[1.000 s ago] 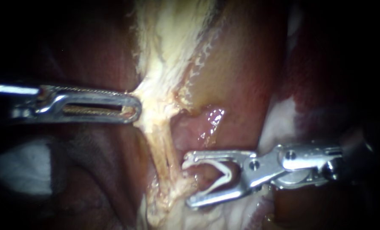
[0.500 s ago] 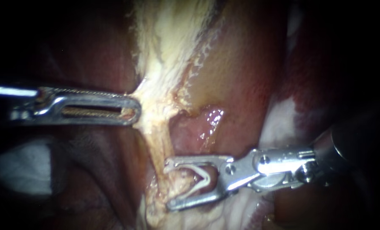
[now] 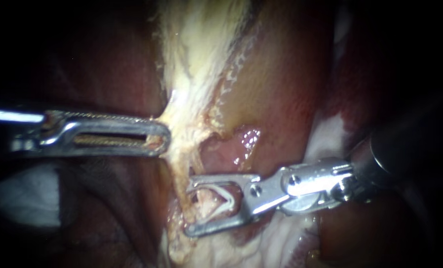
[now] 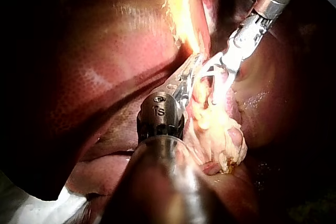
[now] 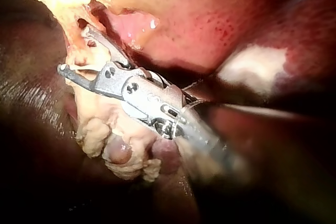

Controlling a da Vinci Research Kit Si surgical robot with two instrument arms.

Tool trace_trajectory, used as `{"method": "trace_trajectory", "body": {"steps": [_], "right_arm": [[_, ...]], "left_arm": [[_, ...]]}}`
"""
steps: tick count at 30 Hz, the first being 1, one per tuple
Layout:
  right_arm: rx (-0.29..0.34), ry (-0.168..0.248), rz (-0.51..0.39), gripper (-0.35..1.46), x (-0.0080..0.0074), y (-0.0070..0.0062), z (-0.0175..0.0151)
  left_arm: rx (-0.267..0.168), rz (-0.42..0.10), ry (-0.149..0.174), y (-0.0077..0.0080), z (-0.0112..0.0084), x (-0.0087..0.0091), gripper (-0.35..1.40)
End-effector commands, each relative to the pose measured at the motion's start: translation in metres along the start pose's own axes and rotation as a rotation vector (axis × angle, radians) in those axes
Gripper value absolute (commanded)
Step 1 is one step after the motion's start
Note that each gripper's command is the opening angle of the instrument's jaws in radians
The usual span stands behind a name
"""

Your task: Clipping first clip left tube

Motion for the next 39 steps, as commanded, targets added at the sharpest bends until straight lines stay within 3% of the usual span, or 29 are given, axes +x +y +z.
{"method": "trace_trajectory", "body": {"steps": [1,7,17,27,39], "right_arm": [[-0.001,0.000,0.001,0.58,0.0000,0.0000,0.0001],[-0.003,0.000,0.000,0.58,-0.0001,0.0001,0.0008],[0.105,0.022,0.033,0.58,-0.0010,-0.0014,0.0024],[0.182,0.027,0.087,0.57,-0.0005,-0.0031,0.0028],[0.185,0.023,0.161,0.53,-0.0016,-0.0029,0.0058]], "left_arm": [[-0.001,-0.001,0.001,-0.0001,-0.0001,0.0000,-0.35],[-0.001,-0.001,0.001,-0.0002,-0.0001,-0.0001,-0.35],[0.001,0.000,0.002,0.0003,0.0000,-0.0001,-0.35],[0.004,0.000,0.003,0.0011,-0.0001,-0.0003,-0.35],[0.004,0.000,0.003,0.0012,0.0001,-0.0003,-0.35]]}}
